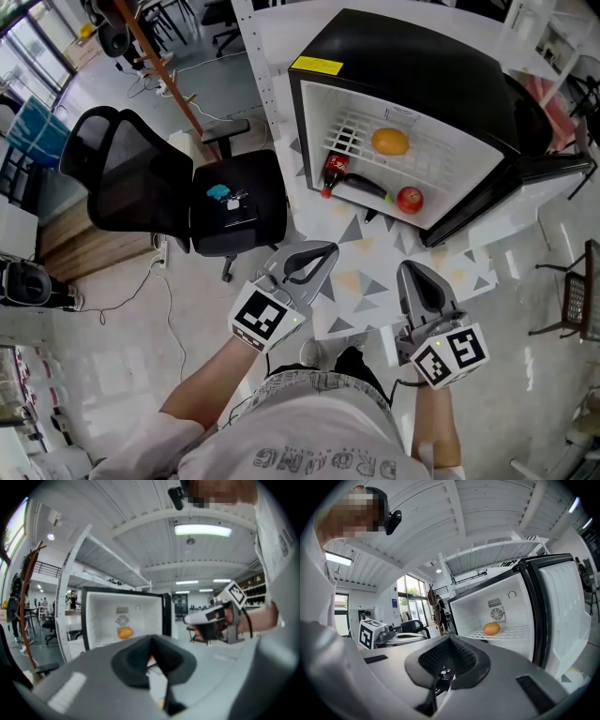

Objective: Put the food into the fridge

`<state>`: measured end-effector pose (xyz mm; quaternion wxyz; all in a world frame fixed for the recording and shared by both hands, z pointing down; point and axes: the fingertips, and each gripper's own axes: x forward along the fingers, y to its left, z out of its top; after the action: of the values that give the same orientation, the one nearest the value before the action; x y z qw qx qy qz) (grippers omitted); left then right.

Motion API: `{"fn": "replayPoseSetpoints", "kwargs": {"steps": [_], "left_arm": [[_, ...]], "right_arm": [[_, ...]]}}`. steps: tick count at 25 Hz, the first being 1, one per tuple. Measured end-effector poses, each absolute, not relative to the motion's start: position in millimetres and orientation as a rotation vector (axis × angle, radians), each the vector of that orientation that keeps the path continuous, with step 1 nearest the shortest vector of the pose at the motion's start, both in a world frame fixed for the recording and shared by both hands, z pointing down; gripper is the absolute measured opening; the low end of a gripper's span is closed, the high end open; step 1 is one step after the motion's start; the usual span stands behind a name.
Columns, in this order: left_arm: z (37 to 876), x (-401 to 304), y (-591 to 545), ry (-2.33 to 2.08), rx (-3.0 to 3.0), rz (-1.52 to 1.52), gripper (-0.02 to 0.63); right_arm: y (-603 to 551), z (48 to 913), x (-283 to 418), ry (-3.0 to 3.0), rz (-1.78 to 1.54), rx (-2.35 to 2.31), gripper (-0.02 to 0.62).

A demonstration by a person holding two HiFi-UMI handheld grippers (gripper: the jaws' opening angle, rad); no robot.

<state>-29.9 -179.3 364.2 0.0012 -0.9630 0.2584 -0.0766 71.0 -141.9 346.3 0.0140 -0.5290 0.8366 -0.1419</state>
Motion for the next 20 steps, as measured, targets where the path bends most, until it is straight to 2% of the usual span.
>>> {"fn": "replayPoseSetpoints", "kwargs": {"steps": [20], "left_arm": [[363.6, -20.8, -183.1, 0.819, -3.016, -0.256, 0.008]], "right_arm": [[-146.0, 345.0, 78.0, 2.628, -0.440, -1.618, 0.001]]}}
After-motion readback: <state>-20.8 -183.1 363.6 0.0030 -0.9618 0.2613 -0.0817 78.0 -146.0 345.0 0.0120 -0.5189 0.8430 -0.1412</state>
